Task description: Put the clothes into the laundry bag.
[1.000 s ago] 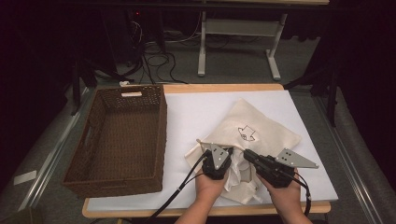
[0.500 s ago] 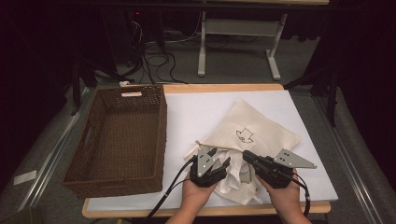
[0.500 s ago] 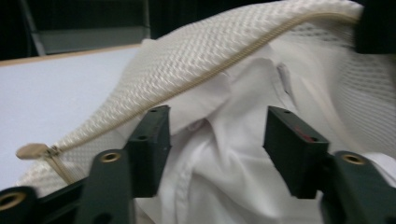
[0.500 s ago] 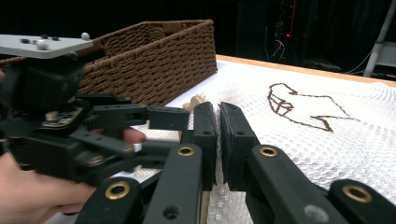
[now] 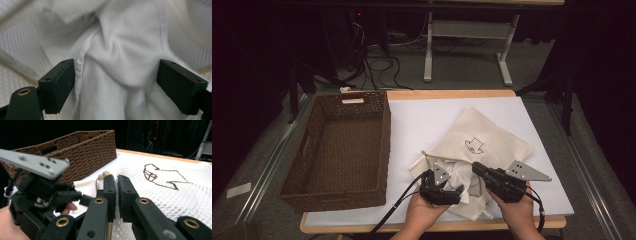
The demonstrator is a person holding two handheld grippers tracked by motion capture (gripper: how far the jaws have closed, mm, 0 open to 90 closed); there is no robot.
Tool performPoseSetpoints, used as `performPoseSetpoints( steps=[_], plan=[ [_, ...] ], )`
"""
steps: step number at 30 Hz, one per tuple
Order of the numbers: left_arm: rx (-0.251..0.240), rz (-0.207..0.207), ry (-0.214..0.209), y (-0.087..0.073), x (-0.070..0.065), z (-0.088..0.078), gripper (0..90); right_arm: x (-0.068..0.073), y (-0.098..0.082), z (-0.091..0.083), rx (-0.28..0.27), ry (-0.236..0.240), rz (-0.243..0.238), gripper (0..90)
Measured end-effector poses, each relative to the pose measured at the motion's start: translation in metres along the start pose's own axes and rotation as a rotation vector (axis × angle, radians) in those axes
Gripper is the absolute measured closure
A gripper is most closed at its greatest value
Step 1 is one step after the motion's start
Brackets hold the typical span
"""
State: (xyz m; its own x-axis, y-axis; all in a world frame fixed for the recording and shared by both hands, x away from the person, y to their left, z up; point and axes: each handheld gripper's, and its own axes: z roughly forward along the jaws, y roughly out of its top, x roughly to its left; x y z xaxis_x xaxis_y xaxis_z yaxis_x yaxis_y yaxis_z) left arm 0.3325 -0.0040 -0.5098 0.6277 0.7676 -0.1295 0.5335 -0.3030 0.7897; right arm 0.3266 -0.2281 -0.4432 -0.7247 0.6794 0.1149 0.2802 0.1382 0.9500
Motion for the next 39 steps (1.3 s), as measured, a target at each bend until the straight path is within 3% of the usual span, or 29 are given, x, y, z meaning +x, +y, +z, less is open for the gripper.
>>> performPoseSetpoints(
  steps=[2,4,7,11,16,18,27,30,34,39],
  plan=[
    [0.041,0.041,0.022,-0.003,-0.003,0.003,17.5,0.000,0.000,0.001,0.002,0.000,0.001,86.0],
    [0.090,0.057,0.015,-0.006,-0.004,0.008,21.5,0.000,0.000,0.002,0.004,0.006,-0.001,86.0],
    [0.088,0.076,0.033,-0.008,-0.006,0.009,24.8,0.001,0.000,0.003,0.005,0.001,0.000,86.0],
    [0.077,0.109,0.046,-0.010,-0.007,0.004,44.4,0.001,0.000,0.003,0.007,-0.001,0.003,86.0],
    [0.075,0.148,0.014,-0.010,-0.010,0.002,79.2,0.001,0.000,0.004,0.006,0.001,-0.002,86.0],
    [0.064,0.149,0.010,-0.008,-0.011,0.001,87.1,0.002,0.000,0.003,0.006,0.001,0.000,86.0],
    [-0.074,0.096,0.033,0.009,-0.008,0.004,88.4,0.002,-0.001,0.003,0.003,0.002,-0.002,86.0],
    [-0.098,0.123,0.052,0.017,-0.011,0.012,88.4,0.002,-0.001,0.003,0.003,0.000,0.001,86.0],
    [-0.160,0.124,0.059,0.027,-0.016,0.023,88.4,0.000,-0.001,0.002,-0.001,-0.003,0.001,86.0],
    [-0.268,0.081,0.062,0.034,-0.016,0.027,88.4,-0.002,-0.002,-0.001,-0.008,-0.005,0.015,86.0]
  ],
)
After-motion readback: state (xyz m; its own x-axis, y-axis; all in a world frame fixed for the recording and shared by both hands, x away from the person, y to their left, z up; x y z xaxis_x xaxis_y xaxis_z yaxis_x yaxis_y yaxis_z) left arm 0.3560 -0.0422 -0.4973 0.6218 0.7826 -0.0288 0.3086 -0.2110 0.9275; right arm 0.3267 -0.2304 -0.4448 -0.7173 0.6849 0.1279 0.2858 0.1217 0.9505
